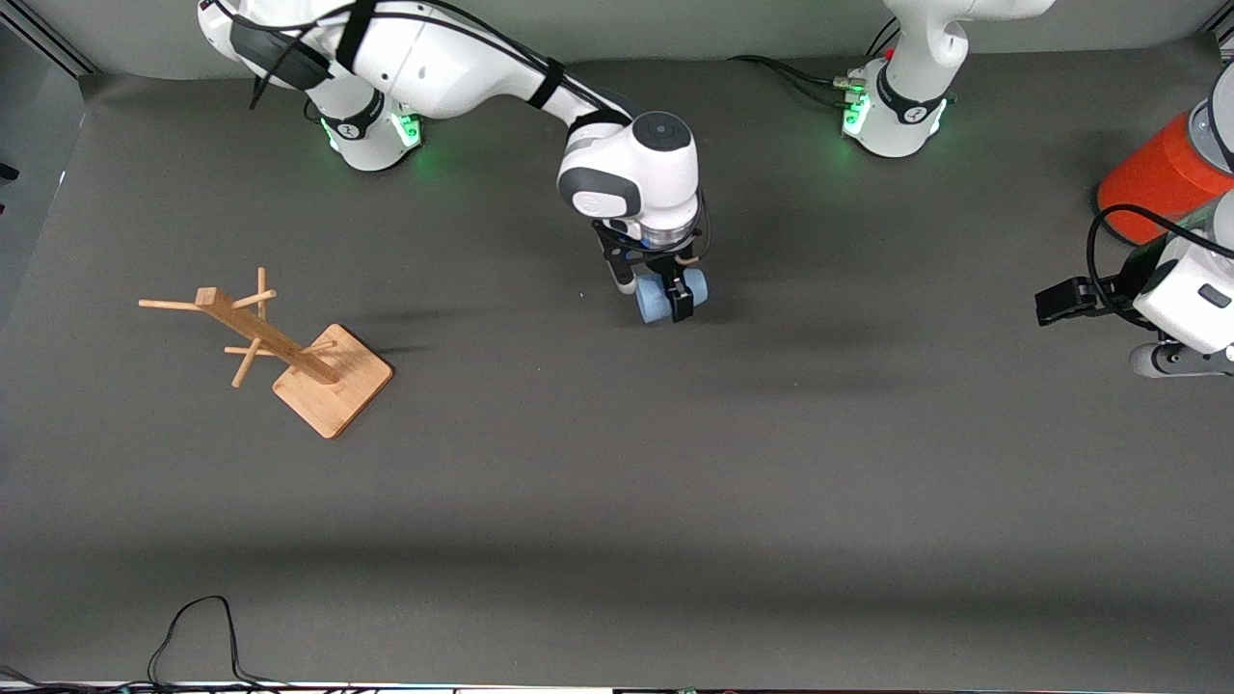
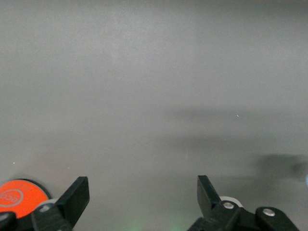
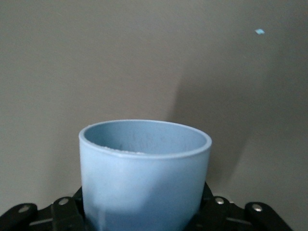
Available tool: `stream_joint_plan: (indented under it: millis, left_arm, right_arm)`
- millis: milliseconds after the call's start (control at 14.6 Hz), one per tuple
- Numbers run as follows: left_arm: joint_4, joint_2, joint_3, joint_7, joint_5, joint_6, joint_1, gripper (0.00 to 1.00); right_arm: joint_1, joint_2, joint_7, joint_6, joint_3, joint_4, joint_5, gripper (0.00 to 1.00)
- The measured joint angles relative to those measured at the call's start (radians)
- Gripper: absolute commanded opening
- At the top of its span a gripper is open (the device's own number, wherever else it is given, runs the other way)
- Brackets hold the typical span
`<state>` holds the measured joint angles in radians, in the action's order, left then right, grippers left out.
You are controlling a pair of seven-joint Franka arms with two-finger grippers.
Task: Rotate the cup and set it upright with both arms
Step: 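Carry the cup with the right gripper to mid-table and lower it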
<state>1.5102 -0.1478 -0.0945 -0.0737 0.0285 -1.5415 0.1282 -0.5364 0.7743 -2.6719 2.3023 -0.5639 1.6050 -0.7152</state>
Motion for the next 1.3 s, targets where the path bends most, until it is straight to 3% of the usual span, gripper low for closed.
stream_joint_plan:
  millis: [411, 617, 1302]
  left_arm:
    - [0.000, -0.002, 0.000, 0.000, 0.000, 0.000, 0.000, 1.00]
    - [0.000, -0.003, 0.000, 0.000, 0.000, 0.000, 0.004, 1.00]
    - [0.000, -0.010, 0.003, -0.001, -0.002, -0.022, 0.019, 1.00]
  right_arm:
    - [-0.088, 0.060, -0.030, -0.001, 0.085, -0.010, -0.002, 0.83]
    - [-0.088, 0.060, -0.031, -0.001, 0.087, -0.020, -0.002, 1.00]
    - [-0.087, 0.063, -0.036, -0.023, 0.089, -0.086, -0.063, 1.00]
